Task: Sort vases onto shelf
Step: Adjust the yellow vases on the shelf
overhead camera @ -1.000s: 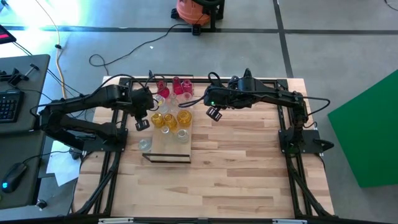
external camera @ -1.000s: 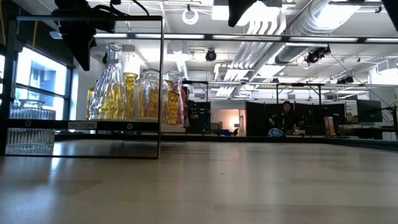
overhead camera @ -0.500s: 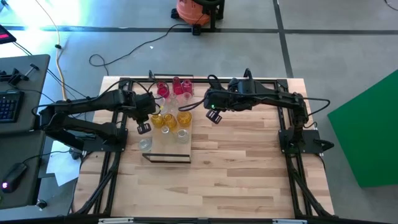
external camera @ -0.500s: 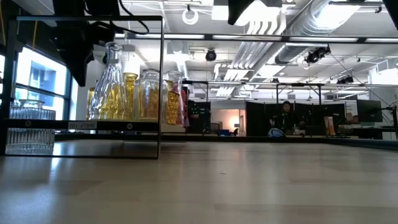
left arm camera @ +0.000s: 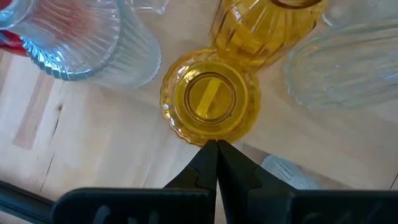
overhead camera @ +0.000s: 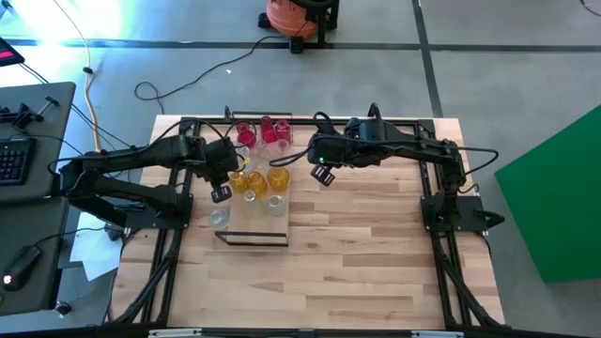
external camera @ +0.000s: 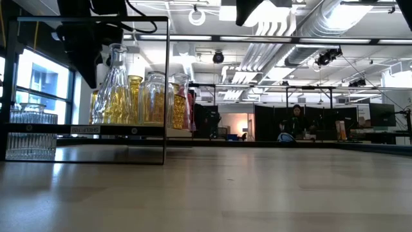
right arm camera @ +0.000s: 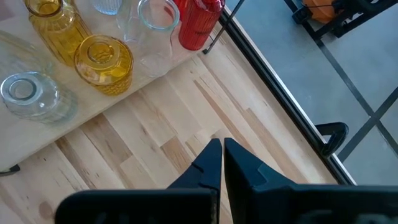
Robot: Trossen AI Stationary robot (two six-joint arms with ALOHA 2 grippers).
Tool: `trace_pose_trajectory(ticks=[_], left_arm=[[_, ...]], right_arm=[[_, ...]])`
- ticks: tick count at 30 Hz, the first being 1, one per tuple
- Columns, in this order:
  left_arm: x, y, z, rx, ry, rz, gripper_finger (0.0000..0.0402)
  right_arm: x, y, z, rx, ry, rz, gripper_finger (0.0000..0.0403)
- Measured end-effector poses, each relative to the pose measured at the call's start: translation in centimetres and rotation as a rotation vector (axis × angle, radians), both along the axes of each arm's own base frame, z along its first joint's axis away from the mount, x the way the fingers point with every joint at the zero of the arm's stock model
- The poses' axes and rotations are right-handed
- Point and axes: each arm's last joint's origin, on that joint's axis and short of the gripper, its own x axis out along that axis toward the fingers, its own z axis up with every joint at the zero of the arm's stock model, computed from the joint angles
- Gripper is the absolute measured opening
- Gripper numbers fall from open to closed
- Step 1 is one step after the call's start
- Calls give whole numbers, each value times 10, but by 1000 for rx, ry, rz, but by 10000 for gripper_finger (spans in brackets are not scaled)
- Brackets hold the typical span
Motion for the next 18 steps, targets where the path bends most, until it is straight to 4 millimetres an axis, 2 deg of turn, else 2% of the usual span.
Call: trace_pose_trajectory(ticks=[9, 18], left_arm=[[1, -1, 0, -34, -15, 3, 0], [6, -5, 2, -187, -108, -66, 0]], right_arm=[[0, 0, 0, 5, -1, 0, 0], [0, 1, 0, 28, -2, 8, 0]])
